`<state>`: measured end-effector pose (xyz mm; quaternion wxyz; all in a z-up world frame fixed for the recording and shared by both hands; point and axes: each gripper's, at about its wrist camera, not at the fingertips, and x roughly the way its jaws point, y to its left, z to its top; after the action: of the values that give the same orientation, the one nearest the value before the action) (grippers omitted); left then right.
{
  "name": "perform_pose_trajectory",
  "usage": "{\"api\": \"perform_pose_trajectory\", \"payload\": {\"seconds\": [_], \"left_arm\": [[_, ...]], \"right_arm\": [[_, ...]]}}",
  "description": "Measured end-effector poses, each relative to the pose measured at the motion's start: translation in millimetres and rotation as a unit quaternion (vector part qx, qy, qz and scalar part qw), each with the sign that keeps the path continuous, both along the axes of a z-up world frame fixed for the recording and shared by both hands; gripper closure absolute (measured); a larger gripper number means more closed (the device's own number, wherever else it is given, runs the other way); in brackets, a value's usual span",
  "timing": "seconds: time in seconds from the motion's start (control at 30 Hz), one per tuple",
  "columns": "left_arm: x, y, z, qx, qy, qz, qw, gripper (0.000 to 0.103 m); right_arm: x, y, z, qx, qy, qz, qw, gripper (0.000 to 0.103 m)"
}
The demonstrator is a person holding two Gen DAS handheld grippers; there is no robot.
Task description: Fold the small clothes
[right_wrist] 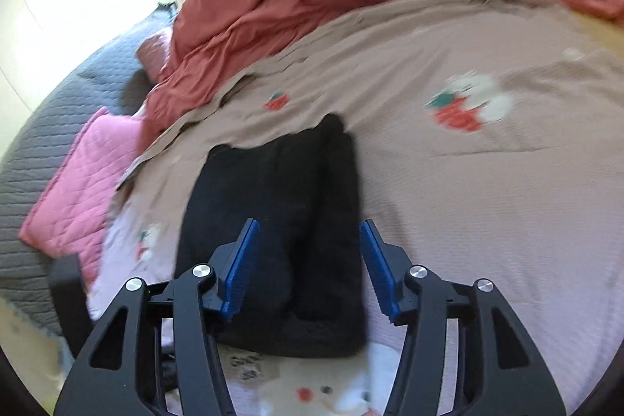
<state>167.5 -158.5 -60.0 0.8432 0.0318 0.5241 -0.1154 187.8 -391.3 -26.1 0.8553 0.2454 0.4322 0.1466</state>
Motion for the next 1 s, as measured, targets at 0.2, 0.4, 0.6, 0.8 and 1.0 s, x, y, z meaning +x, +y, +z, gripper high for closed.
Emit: {"api": "perform_pose_trajectory", "payload": {"seconds": [0.2, 0.4, 0.6, 0.8, 1.0], "left_arm": [[1, 5, 1, -0.014, 0.007, 0.007, 0.9999, 0.037], [-4, 9, 32, -0.037, -0.04, 0.019, 0.9983, 0.038], [11, -1, 17, 0.002, -0.026, 0.019, 0.9995, 0.038], [13, -4, 15, 0.009, -0.021, 0.008, 0.9997, 0.036], [13, -7, 11, 0.016, -0.019, 0.007, 0.9997, 0.033]], "right_arm": [[27, 22, -29, 0.028, 0.056, 0.036, 0.997, 0.051], [38, 26, -39, 0.064, 0.062, 0.035, 0.995, 0.056], [34, 26, -20, 0.074, 0.013, 0.038, 0.996, 0.09], [37, 43, -23, -0.065, 0.014, 0.045, 0.997, 0.09], [37, 28, -39, -0.037, 0.036, 0.028, 0.998, 0.08]]}}
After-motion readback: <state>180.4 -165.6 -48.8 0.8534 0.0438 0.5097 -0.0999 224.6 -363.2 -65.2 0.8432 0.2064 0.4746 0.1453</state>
